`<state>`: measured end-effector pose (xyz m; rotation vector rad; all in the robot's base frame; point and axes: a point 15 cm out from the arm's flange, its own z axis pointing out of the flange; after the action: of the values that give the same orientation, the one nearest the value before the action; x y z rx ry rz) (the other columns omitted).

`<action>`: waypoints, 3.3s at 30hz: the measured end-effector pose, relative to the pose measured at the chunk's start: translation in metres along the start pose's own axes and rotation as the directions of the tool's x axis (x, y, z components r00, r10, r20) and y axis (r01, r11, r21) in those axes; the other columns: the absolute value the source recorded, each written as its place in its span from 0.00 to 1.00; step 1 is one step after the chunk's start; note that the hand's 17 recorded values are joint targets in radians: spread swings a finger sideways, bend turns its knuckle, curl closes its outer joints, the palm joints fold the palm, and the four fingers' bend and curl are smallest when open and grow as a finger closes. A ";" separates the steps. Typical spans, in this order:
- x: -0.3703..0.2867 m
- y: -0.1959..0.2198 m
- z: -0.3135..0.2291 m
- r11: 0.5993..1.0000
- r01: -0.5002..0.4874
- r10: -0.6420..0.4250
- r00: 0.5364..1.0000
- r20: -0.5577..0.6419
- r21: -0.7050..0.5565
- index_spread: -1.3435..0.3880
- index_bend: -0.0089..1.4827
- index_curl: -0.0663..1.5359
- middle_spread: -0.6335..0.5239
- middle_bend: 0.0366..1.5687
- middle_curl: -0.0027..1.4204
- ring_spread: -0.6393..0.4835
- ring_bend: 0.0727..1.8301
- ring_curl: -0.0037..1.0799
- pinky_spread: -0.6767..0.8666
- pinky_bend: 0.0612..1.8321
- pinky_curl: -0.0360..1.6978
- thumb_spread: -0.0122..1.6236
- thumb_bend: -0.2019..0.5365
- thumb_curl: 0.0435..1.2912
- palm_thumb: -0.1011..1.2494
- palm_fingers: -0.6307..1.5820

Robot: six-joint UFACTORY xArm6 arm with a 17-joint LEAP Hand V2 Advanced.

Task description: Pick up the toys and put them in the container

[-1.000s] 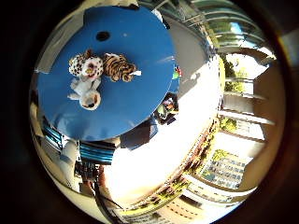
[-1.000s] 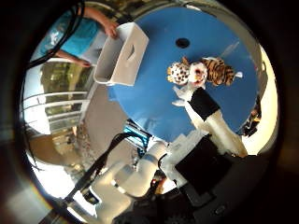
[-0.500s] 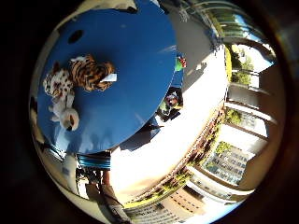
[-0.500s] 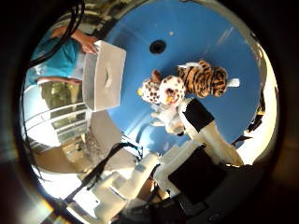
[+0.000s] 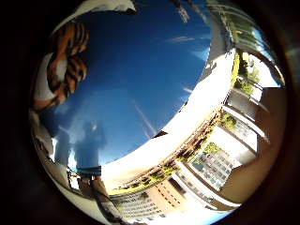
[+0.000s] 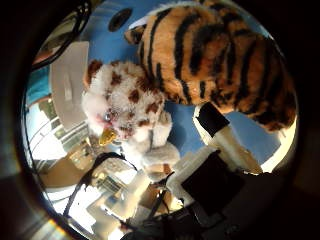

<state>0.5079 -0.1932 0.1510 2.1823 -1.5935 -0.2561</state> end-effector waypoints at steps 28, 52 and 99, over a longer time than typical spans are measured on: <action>-0.012 0.144 -0.102 0.989 0.116 -0.132 0.970 0.205 0.090 0.35 0.38 0.06 0.32 0.67 0.68 0.49 0.70 0.75 0.60 0.71 0.45 0.65 0.27 0.47 0.81 0.73; -0.404 0.169 -0.318 0.739 0.453 -0.590 0.793 0.153 0.498 0.23 0.66 0.03 0.35 0.74 0.78 0.43 0.74 0.83 0.53 0.80 0.56 0.65 0.26 0.65 0.79 0.69; -0.440 0.068 -0.278 0.731 0.513 -0.596 0.801 0.054 0.451 0.51 0.25 0.11 0.58 0.05 0.25 0.83 0.17 0.31 0.74 0.36 0.31 0.67 0.23 0.38 0.62 0.24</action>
<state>0.4138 0.2671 0.3861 3.0424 -1.0924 -0.3394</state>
